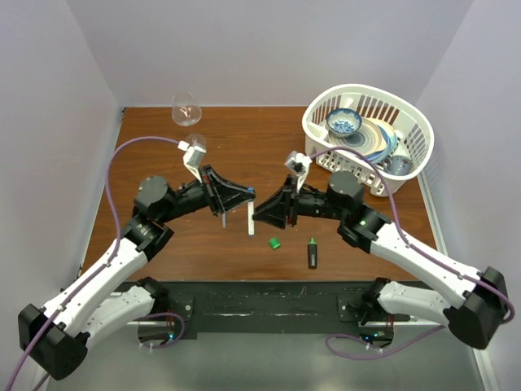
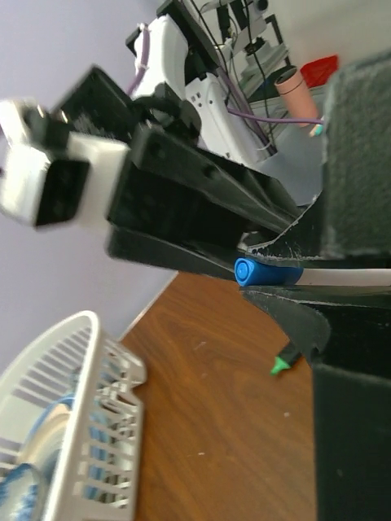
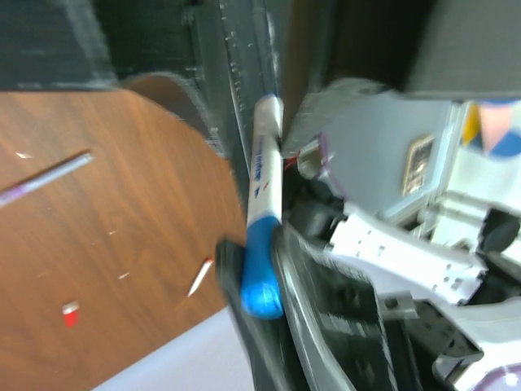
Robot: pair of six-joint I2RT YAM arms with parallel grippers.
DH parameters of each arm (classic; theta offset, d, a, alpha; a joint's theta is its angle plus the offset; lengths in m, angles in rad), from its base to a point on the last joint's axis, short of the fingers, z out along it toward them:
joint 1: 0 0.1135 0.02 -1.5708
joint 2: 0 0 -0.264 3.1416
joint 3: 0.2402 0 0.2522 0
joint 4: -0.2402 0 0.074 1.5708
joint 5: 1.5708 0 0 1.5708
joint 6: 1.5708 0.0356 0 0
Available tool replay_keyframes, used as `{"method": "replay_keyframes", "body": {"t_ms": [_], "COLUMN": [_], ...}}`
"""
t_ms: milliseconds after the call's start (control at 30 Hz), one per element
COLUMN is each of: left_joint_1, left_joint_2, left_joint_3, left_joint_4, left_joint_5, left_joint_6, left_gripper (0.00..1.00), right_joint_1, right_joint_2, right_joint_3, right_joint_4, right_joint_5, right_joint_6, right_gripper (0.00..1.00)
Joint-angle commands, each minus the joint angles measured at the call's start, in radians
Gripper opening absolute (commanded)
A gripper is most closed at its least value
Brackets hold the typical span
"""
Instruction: Insert the pens into the pen caps
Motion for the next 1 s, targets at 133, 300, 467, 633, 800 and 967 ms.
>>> {"method": "replay_keyframes", "body": {"t_ms": [133,300,467,633,800,967], "left_joint_1": [-0.004,-0.003,-0.003,-0.003,-0.001,-0.003], "left_joint_2": [0.137,0.228,0.382,0.521,0.657,0.748], "left_joint_3": [0.171,0.196,0.219,0.259,0.29,0.306], "left_joint_4": [-0.339,-0.445,-0.499,-0.517,-0.536,-0.54], "left_joint_5": [-0.096,-0.427,-0.59,-0.655,-0.713,-0.738], "left_joint_6": [0.138,0.169,0.138,0.127,0.115,0.092], "left_gripper": [0.0,0.0,0.0,0.0,0.0,0.0], "right_joint_1": [-0.034,-0.032,-0.031,-0.031,-0.031,-0.032], "right_joint_2": [-0.309,-0.451,-0.498,-0.486,-0.463,-0.449], "right_joint_3": [-0.149,-0.175,-0.155,-0.14,-0.147,-0.146], "right_joint_4": [-0.086,-0.183,-0.246,-0.286,-0.286,-0.288], "right_joint_5": [0.125,0.194,0.253,0.302,0.306,0.316], "right_joint_6": [-0.018,0.005,0.024,0.027,0.039,0.039], "right_gripper": [0.61,0.85,0.92,0.93,0.93,0.93]}}
